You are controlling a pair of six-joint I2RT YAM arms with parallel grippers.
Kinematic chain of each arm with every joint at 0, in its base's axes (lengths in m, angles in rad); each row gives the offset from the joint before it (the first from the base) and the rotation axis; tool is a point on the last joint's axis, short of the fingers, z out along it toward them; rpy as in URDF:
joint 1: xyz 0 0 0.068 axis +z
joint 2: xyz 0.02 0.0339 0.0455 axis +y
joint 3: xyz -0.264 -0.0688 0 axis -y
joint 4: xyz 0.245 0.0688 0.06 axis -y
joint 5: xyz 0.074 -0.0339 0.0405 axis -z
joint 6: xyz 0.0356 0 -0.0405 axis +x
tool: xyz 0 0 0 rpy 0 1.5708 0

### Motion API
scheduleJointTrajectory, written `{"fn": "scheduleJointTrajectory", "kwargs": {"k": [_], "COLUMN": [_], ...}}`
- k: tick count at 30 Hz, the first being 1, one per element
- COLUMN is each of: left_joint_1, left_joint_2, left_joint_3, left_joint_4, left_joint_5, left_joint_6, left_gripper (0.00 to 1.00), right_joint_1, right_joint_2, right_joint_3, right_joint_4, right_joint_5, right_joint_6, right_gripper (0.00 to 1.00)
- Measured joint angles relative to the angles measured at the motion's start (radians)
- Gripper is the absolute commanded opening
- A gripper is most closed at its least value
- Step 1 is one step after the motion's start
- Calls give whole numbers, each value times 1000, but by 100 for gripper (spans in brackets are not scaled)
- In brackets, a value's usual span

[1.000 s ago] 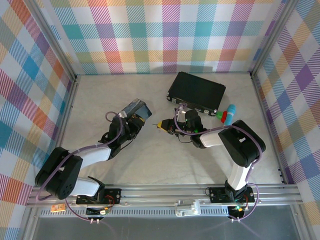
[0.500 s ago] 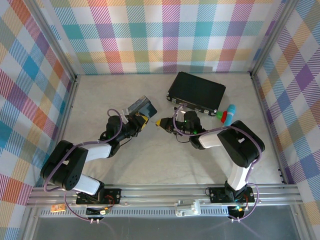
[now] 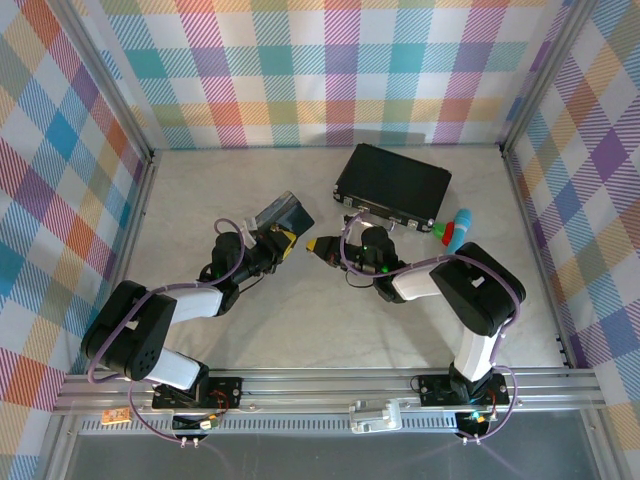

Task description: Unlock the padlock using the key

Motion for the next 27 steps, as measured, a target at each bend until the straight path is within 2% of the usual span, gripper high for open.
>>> {"fn": "scheduleJointTrajectory", "kwargs": {"k": [27], "left_joint_1": [-24], "left_joint_2": [-7], "left_joint_3": [-11], "left_joint_4": [10], "left_joint_5": [-51], "left_joint_6": [-1], "left_gripper": [0], "right_joint_1": [29], "right_joint_2": [18], "right_joint_3": [-1], "right_joint_4": [27], "right_joint_5": [13], "right_joint_6": [10], "right_gripper": [0]}}
